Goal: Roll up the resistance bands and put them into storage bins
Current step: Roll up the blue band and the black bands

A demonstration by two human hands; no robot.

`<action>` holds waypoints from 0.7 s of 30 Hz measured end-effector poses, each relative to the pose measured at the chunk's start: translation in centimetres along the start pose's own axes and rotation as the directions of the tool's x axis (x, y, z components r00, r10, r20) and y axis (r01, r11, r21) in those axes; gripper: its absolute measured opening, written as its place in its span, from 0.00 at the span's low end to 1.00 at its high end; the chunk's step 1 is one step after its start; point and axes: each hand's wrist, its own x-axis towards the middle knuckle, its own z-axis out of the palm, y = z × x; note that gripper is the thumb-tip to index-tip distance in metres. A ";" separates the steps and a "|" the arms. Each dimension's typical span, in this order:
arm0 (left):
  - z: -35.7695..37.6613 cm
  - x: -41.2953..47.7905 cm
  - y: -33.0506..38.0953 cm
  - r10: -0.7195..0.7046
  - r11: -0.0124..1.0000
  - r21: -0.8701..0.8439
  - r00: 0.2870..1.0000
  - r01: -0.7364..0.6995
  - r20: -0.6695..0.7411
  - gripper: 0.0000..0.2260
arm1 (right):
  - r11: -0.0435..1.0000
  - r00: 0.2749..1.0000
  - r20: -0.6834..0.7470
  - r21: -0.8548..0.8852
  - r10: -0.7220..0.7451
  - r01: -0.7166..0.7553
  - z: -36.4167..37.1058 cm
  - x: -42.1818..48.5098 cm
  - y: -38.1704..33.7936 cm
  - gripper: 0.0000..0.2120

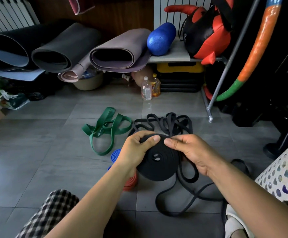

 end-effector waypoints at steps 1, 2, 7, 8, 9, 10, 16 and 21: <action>0.0 -0.1 -0.3 -0.007 0.998 -0.058 0.998 0.004 -0.059 0.02 | 0.999 1.000 -0.016 0.045 -0.021 0.021 0.4 0.0 0.2 0.05; 0.0 -0.2 -0.6 -0.030 0.992 -0.124 0.993 0.016 -0.115 0.02 | 0.994 0.998 -0.046 0.103 -0.032 0.037 0.8 0.1 0.5 0.06; 0.1 -0.8 -2.6 -0.219 0.924 -0.369 0.935 0.106 -0.280 0.07 | 0.945 0.975 -0.223 0.319 0.010 0.064 3.6 0.5 3.1 0.14; 0.0 -1.0 -3.0 -0.260 0.903 -0.413 0.916 0.118 -0.305 0.09 | 0.926 0.968 -0.243 0.377 0.068 0.029 4.1 0.6 3.7 0.13; -0.2 -1.2 -3.5 -0.301 0.877 -0.464 0.897 0.126 -0.325 0.10 | 0.903 0.957 -0.259 0.429 0.128 -0.005 4.6 0.8 4.3 0.12; -0.4 -1.3 -4.1 -0.336 0.853 -0.506 0.876 0.127 -0.346 0.10 | 0.892 0.946 -0.278 0.452 0.169 -0.026 5.1 0.8 5.0 0.11; -0.7 -4.0 -10.2 -0.540 0.731 -0.674 0.692 0.104 -0.479 0.10 | 0.962 0.868 -0.472 0.273 0.156 -0.024 9.6 1.4 11.8 0.07; -2.0 -6.4 -18.1 -0.710 0.657 -0.742 0.442 0.136 -0.548 0.12 | 0.993 0.877 -0.469 -0.009 0.101 -0.119 13.1 -0.2 19.2 0.07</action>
